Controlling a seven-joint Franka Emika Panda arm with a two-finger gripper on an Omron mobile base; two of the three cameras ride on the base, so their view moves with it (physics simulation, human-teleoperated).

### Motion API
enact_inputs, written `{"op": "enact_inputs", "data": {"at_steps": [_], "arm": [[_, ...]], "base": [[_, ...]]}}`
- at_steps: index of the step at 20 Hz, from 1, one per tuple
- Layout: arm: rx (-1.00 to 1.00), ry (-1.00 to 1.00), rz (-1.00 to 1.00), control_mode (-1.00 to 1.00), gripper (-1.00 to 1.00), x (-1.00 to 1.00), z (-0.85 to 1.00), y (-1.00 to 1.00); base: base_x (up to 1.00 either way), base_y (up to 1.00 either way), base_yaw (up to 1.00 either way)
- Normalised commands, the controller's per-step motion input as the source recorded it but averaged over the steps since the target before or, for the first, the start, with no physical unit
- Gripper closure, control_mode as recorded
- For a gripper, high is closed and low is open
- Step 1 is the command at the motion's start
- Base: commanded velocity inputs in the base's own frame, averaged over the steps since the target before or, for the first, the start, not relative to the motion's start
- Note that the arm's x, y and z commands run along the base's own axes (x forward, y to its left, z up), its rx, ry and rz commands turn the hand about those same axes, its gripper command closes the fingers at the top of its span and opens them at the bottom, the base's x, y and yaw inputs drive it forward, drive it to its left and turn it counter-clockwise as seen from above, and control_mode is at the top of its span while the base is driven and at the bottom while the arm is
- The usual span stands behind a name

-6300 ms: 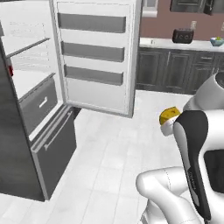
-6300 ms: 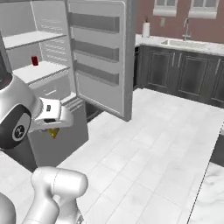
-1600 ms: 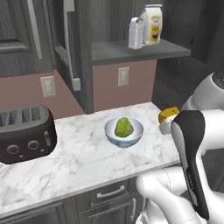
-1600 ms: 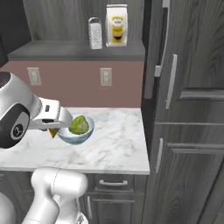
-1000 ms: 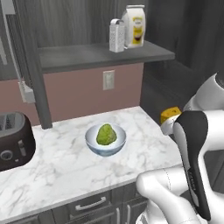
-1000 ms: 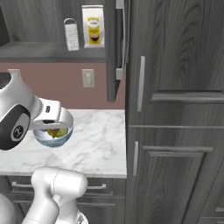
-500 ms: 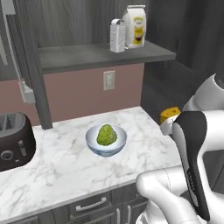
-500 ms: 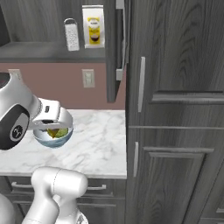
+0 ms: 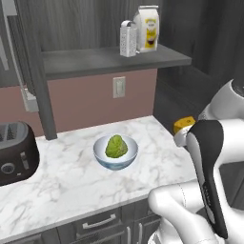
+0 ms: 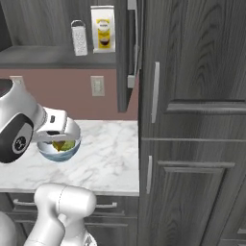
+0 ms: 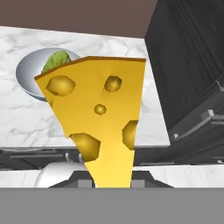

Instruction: Pick the cheese from the fridge and the cheese grater from the cabinet and place them next to the salad bowl.

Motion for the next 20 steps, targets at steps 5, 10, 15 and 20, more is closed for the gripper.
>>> {"op": "enact_inputs", "data": {"at_steps": [5, 10, 15, 20], "arm": [[0.0, 0.35, 0.0, -1.0, 1.0, 0.94, 0.0, 0.29], [0.0, 0.15, 0.0, -1.0, 1.0, 0.28, -0.08, 0.01], [0.02, 0.01, 0.0, -1.0, 1.0, 0.15, -0.24, 0.0], [0.06, -0.03, -0.03, -1.0, 1.0, 0.42, -0.86, 0.0]], "base": [[0.0, 0.0, 0.0], [0.0, 0.0, 0.0], [0.0, 0.0, 0.0], [0.0, 0.0, 0.0]]}}
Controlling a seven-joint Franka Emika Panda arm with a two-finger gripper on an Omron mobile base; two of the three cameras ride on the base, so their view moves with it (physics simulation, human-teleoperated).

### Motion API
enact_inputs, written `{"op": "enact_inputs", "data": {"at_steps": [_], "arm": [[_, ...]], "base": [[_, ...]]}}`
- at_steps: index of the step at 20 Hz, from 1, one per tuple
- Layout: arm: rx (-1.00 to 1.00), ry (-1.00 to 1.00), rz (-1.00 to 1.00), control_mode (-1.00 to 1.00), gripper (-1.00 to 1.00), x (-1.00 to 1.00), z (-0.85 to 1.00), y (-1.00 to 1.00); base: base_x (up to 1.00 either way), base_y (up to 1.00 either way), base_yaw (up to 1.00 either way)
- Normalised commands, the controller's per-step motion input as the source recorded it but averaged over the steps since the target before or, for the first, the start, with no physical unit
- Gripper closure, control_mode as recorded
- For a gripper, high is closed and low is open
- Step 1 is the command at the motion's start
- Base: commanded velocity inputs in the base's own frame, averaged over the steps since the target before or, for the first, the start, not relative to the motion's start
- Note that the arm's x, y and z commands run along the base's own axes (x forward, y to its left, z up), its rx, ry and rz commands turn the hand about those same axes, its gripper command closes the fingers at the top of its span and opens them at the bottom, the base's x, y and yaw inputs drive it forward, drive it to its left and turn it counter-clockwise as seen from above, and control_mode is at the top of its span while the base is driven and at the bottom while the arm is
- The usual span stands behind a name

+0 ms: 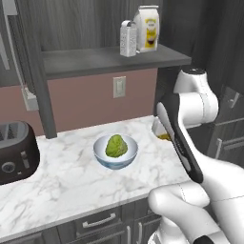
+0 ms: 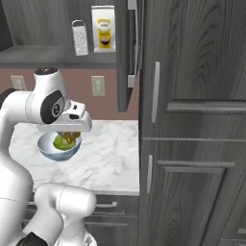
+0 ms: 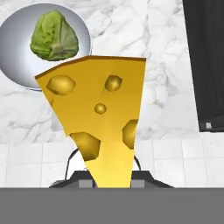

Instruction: Pick the cheese from the fridge and the cheese grater from the cabinet and place them next to the salad bowl.

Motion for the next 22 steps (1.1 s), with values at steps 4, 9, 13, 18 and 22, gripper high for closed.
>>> {"op": "enact_inputs", "data": {"at_steps": [4, 9, 13, 18, 22], "arm": [[0.07, -0.06, -0.03, -1.0, 1.0, 0.52, -0.75, -0.11], [0.05, -0.08, -0.03, -1.0, 1.0, 0.58, -0.65, -0.05], [0.02, -0.02, 0.0, -1.0, 1.0, 0.44, -0.27, -0.13], [0.0, 0.0, 0.09, -1.0, 1.0, 0.35, -0.04, -0.26], [0.0, 0.0, 0.06, -1.0, 1.0, 0.32, -0.09, -0.18]], "base": [[0.0, 0.0, 0.0], [0.0, 0.0, 0.0], [0.0, 0.0, 0.0], [0.0, 0.0, 0.0], [0.0, 0.0, 0.0]]}}
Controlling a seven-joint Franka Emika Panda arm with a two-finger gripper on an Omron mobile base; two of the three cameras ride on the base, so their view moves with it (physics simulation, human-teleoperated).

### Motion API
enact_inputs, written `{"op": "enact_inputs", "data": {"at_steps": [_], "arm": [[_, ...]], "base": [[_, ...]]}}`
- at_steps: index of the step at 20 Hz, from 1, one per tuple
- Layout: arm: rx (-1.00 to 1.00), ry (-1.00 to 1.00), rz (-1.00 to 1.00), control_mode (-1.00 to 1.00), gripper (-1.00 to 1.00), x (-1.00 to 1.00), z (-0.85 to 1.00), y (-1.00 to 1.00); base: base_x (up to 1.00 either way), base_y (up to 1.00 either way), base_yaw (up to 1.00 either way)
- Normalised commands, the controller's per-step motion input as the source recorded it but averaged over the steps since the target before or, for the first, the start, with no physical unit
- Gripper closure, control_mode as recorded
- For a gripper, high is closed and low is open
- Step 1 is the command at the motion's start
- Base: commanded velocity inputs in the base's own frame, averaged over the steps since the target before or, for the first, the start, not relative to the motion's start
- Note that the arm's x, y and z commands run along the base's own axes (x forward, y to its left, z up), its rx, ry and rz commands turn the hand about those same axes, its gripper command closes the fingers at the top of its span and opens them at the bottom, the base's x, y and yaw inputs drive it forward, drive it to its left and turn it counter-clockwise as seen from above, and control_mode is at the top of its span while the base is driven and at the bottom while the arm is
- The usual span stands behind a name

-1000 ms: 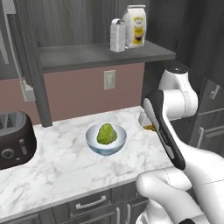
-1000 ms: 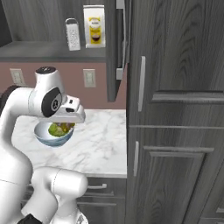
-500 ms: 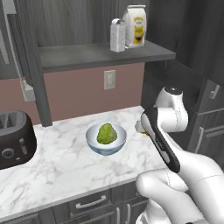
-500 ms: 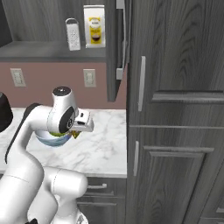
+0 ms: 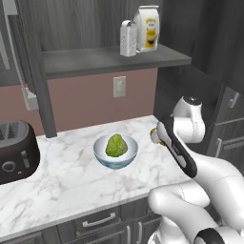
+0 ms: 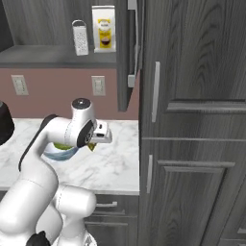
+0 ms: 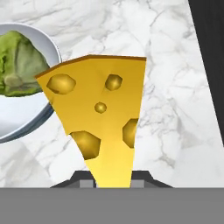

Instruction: Pick the cheese from the fridge and the cheese grater from the cabinet and place them next to the salad bowl.

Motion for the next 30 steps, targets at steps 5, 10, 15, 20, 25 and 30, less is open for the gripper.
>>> {"op": "enact_inputs", "data": {"at_steps": [5, 10, 15, 20, 25, 30], "arm": [[0.0, 0.0, 0.08, -1.0, 1.0, 0.09, -0.26, -0.02], [0.0, -0.04, 0.12, -1.0, 1.0, 0.0, -0.27, 0.0], [0.0, -0.06, 0.13, -1.0, 1.0, 0.0, -0.14, 0.0], [0.0, -0.01, 0.14, -1.0, 1.0, 0.0, -0.01, 0.0], [-0.02, 0.03, 0.12, -1.0, 1.0, 0.09, 0.0, 0.0], [-0.02, 0.0, 0.11, -1.0, 1.0, 0.06, 0.0, 0.04]], "base": [[0.0, 0.0, 0.0], [0.0, 0.0, 0.0], [0.0, 0.0, 0.0], [0.0, 0.0, 0.0], [0.0, 0.0, 0.0], [0.0, 0.0, 0.0]]}}
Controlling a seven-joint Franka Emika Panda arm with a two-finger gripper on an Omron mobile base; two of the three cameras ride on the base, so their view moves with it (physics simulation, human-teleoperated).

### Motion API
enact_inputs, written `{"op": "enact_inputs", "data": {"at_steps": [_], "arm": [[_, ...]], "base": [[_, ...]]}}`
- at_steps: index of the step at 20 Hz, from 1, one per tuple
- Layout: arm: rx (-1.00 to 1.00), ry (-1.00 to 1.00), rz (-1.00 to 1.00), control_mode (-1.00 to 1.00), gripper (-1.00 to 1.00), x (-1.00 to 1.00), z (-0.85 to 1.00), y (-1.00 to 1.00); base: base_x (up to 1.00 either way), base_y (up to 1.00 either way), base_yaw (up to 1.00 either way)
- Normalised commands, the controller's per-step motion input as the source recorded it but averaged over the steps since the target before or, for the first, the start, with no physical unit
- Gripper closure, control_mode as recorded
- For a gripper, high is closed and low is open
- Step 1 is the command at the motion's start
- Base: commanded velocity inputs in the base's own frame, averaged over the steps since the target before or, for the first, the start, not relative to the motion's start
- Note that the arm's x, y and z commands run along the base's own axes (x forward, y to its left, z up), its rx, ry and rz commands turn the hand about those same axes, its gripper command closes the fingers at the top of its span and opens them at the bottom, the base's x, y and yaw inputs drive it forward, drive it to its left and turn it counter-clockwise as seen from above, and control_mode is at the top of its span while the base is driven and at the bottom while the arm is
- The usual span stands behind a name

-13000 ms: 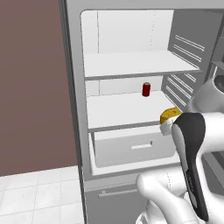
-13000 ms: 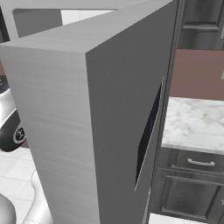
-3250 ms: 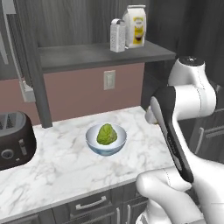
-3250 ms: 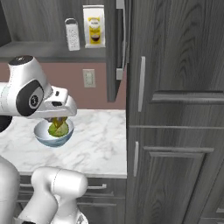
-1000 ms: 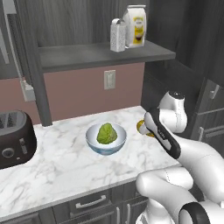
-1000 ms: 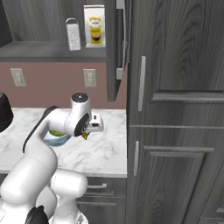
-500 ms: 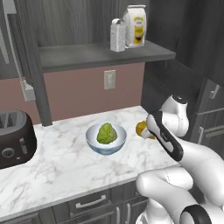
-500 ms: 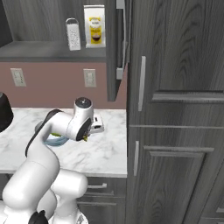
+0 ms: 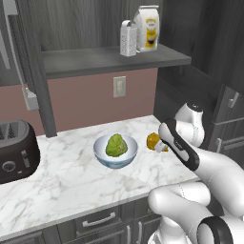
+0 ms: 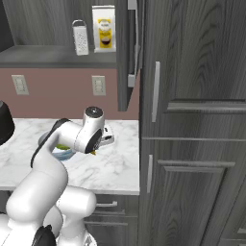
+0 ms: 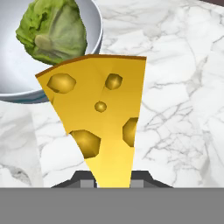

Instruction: Pick the cheese from the fridge and the cheese grater from the cabinet and place them next to the salad bowl.

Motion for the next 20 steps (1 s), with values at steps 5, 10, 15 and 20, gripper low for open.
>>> {"op": "enact_inputs", "data": {"at_steps": [5, 10, 15, 20], "arm": [[0.0, -0.01, 0.12, -1.0, 1.0, 0.03, -0.02, 0.05], [-0.01, -0.01, 0.02, -1.0, 1.0, 0.0, -0.19, 0.0], [-0.01, 0.0, 0.0, -1.0, 1.0, 0.0, -0.19, 0.0], [-0.02, 0.0, 0.0, -1.0, 1.0, 0.0, -0.26, 0.0]], "base": [[0.0, 0.0, 0.0], [0.0, 0.0, 0.0], [0.0, 0.0, 0.0], [0.0, 0.0, 0.0]]}}
